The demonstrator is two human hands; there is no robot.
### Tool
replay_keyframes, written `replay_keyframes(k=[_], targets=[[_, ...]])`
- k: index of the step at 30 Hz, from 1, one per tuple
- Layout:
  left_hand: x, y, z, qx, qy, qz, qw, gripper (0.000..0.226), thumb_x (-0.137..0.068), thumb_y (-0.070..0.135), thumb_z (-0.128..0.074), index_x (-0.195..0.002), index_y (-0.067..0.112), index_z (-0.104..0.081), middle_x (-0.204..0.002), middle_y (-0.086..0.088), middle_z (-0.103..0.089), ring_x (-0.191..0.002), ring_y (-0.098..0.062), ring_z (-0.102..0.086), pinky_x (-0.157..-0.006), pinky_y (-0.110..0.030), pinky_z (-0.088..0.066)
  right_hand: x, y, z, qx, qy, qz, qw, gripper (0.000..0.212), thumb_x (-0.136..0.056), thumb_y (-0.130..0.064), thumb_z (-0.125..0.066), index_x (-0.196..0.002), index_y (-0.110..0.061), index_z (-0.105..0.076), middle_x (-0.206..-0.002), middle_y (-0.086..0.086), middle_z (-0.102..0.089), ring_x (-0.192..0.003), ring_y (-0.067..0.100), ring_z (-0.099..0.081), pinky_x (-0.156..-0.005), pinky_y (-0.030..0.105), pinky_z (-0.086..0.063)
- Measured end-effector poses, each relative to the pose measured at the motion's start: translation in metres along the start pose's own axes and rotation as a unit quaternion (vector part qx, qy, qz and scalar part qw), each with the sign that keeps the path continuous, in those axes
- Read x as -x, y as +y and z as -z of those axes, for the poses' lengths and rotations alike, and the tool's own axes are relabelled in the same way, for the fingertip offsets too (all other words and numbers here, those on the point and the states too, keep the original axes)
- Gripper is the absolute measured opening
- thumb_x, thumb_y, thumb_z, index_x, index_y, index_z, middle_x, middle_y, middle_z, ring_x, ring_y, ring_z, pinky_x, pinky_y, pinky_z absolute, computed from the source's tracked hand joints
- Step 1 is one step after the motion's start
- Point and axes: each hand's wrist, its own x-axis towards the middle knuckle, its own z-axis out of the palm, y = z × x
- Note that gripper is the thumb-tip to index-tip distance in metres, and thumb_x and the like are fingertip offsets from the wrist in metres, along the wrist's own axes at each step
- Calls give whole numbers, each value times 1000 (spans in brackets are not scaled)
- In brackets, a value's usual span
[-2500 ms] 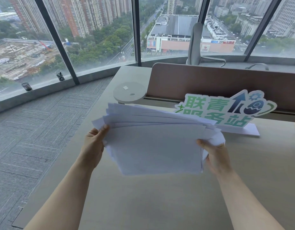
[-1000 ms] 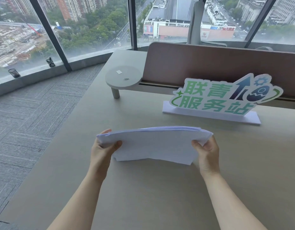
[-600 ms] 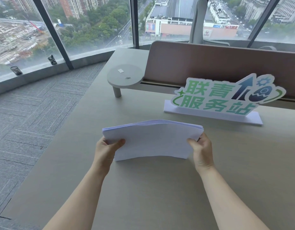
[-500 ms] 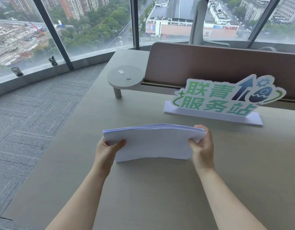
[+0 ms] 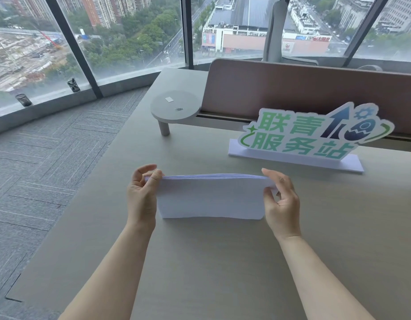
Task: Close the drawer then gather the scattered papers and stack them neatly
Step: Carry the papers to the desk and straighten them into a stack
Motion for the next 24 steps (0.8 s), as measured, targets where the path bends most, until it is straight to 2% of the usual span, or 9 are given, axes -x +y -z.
replay_keyframes(k=[3,6,8,10,12,14,17,21,24], targets=[[1,0,2,-11,-14,-1,1000,20,-76,35,-66,-96,31,-64,-83,-2,-64,-73,-8,-59,-72,-21,-42,0,-2,2,-18,3,-35,999,55,-86,9,-55,-130,-25,-58,-117,-19,-62,-95,7,-57,-81,28,-46],[1,-4,11,-70,-64,15,995,52,-61,45,-75,-111,41,-60,-96,-5,-63,-86,-13,-59,-83,-23,-42,2,3,4,-106,-8,-119,987,67,-87,1,-61,-138,-39,-44,-110,-7,-65,-84,18,-57,-80,28,-45],[3,-11,18,-115,-96,43,988,69,-57,35,-81,-121,42,-54,-102,-3,-64,-93,-12,-61,-84,-21,-43,2,10,5,-147,-38,-175,973,58,-85,-3,-64,-131,-36,-52,-107,-1,-66,-83,17,-58,-83,30,-46],[6,-18,22,-133,-104,71,983,62,-60,22,-80,-118,31,-61,-100,1,-69,-93,-11,-64,-81,-23,-45,3,12,2,-153,-69,-219,961,31,-87,-2,-67,-107,-24,-69,-92,-13,-75,-83,6,-67,-82,30,-45],[7,-22,21,-124,-89,76,985,33,-64,13,-78,-96,19,-72,-86,5,-75,-80,-10,-67,-76,-30,-47,7,10,-1,-152,-72,-238,957,20,-89,-2,-66,-91,-21,-72,-77,-21,-75,-78,0,-68,-77,25,-46],[6,-18,18,-112,-73,60,989,18,-70,5,-76,-83,17,-73,-74,10,-74,-69,-6,-66,-70,-29,-49,8,6,-2,-170,-48,-224,958,17,-89,-2,-66,-94,-17,-73,-77,-22,-75,-80,1,-68,-76,19,-48],[0,-14,23,-96,-75,40,992,18,-72,3,-75,-86,14,-72,-77,8,-74,-70,-7,-67,-66,-21,-52,8,5,1,-199,-27,-214,956,18,-88,2,-65,-101,-10,-71,-80,-20,-75,-80,-4,-68,-75,11,-48],[8,-33,42,-155,-102,111,976,32,-62,13,-79,-94,12,-73,-84,6,-76,-82,-11,-69,-77,-25,-49,27,18,-3,-138,-96,-262,950,20,-86,-1,-68,-92,-19,-73,-79,-21,-76,-78,-4,-69,-73,19,-47],[15,-44,44,-182,-106,118,970,20,-71,-3,-77,-83,13,-71,-67,14,-73,-67,1,-66,-72,-25,-46,36,22,-4,-121,-108,-271,949,23,-88,-1,-66,-89,-23,-73,-79,-23,-75,-78,-6,-69,-70,15,-47]])
